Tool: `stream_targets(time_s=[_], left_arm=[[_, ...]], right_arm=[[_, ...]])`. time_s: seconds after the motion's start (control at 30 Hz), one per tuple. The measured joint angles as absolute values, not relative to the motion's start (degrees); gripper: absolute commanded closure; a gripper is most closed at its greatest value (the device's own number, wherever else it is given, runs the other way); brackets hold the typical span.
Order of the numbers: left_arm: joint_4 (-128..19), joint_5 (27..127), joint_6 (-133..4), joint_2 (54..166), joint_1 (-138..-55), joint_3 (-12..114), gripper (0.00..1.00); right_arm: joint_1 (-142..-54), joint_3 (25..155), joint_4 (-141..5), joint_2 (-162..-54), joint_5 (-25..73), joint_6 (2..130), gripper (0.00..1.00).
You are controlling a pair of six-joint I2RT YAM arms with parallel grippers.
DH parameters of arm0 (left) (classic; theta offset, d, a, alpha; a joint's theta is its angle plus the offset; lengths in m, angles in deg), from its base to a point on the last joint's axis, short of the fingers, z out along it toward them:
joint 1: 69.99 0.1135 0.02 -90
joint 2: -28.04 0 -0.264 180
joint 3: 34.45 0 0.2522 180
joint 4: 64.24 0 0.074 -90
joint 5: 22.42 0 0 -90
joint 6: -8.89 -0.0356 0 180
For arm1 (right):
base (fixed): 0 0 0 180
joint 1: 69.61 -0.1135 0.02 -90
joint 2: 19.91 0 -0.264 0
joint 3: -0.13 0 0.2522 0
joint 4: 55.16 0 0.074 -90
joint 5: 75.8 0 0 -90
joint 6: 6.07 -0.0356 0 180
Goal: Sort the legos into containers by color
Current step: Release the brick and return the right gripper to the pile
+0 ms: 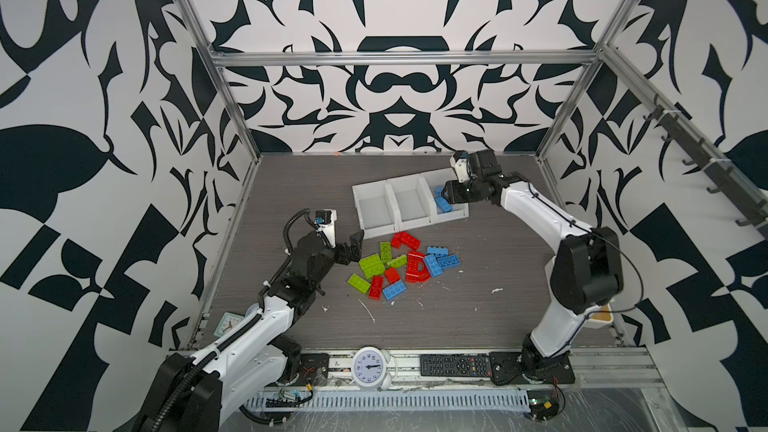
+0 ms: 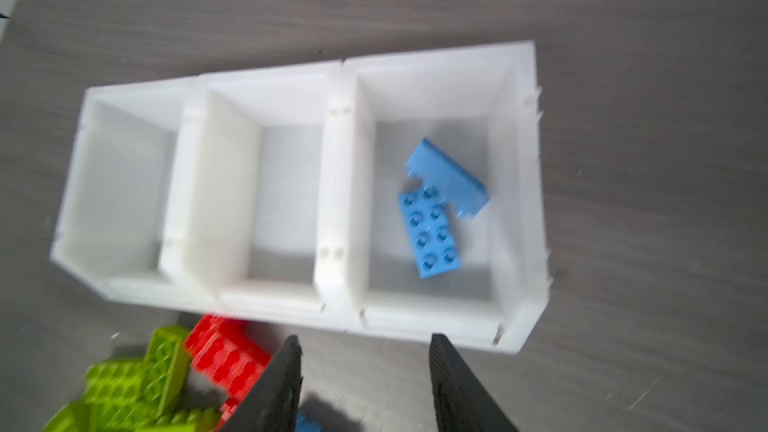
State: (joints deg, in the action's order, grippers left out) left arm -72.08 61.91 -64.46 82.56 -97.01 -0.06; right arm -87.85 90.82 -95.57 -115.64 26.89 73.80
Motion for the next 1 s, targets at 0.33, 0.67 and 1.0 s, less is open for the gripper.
stream_targets(time_s=[0.33, 0.67, 1.0], left_arm=[[-72.3, 62.4, -64.5, 82.4, -97.0, -0.1, 0.01], [-72.4, 62.8, -64.5, 82.5, -97.0, -0.1, 0.01], [-72.5, 62.9, -64.6, 82.5, -97.0, -0.1, 0.01]], right_arm=[[-103.3, 76.0, -96.9, -103.1, 22.3, 69.2, 0.49], [-106.4, 73.7, -97.8, -105.9, 20.6, 69.6, 0.49], [-106.4, 73.3, -97.2, -110.8, 20.8, 71.6, 0.49]])
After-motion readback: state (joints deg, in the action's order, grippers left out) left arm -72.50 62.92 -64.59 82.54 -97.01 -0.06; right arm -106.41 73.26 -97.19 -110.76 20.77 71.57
